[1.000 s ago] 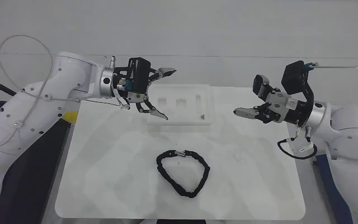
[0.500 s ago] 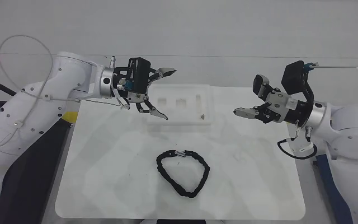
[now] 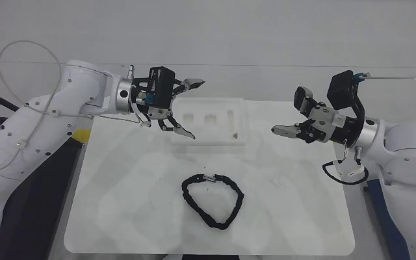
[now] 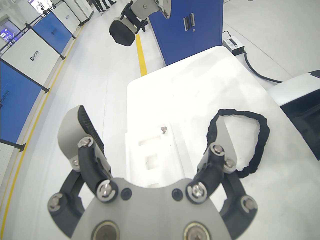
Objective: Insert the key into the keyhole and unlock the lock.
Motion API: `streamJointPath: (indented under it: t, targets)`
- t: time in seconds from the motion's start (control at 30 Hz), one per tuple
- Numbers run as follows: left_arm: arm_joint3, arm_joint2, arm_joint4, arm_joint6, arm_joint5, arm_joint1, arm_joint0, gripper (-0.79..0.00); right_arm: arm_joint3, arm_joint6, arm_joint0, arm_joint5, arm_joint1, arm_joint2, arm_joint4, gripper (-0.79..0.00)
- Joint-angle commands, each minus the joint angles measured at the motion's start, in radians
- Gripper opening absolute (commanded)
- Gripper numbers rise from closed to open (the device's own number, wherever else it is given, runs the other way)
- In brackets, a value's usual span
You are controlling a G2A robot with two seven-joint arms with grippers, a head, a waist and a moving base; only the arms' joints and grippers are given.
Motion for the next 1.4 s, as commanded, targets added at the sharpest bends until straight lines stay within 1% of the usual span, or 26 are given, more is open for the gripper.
streamJointPath:
  t: [0.0, 0.07, 0.17, 0.33, 0.43, 0.73, 0.9, 1.03, 1.13, 1.2, 1.37]
  targets:
    - [0.000, 0.000, 0.000, 0.000, 0.000, 0.000, 0.000, 0.000, 0.003, -0.002, -0.007, 0.005, 0.000, -0.005, -0.008, 0.000]
    - [0.000, 0.000, 0.000, 0.000, 0.000, 0.000, 0.000, 0.000, 0.005, -0.010, -0.015, 0.036, 0.000, -0.017, -0.058, 0.000]
    - [0.000, 0.000, 0.000, 0.000, 0.000, 0.000, 0.000, 0.000, 0.007, -0.046, -0.036, 0.153, -0.004, -0.046, -0.132, 0.000]
    - [0.000, 0.000, 0.000, 0.000, 0.000, 0.000, 0.000, 0.000, 0.011, -0.051, -0.052, 0.294, -0.014, -0.141, -0.234, 0.000]
    - [0.000, 0.000, 0.000, 0.000, 0.000, 0.000, 0.000, 0.000, 0.040, -0.050, -0.035, 0.353, -0.024, -0.206, -0.255, 0.000]
    - [0.000, 0.000, 0.000, 0.000, 0.000, 0.000, 0.000, 0.000, 0.166, -0.019, 0.112, 0.521, -0.074, -0.426, -0.330, 0.000]
    - [0.000, 0.000, 0.000, 0.000, 0.000, 0.000, 0.000, 0.000, 0.251, -0.022, 0.208, 0.629, -0.119, -0.561, -0.359, 0.000]
    - [0.000, 0.000, 0.000, 0.000, 0.000, 0.000, 0.000, 0.000, 0.325, -0.047, 0.285, 0.672, -0.162, -0.656, -0.349, 0.000]
    - [0.000, 0.000, 0.000, 0.000, 0.000, 0.000, 0.000, 0.000, 0.388, -0.052, 0.331, 0.706, -0.192, -0.709, -0.334, 0.000]
    - [0.000, 0.000, 0.000, 0.000, 0.000, 0.000, 0.000, 0.000, 0.432, -0.047, 0.355, 0.745, -0.210, -0.735, -0.323, 0.000]
    - [0.000, 0.000, 0.000, 0.000, 0.000, 0.000, 0.000, 0.000, 0.498, -0.052, 0.393, 0.816, -0.247, -0.767, -0.278, 0.000]
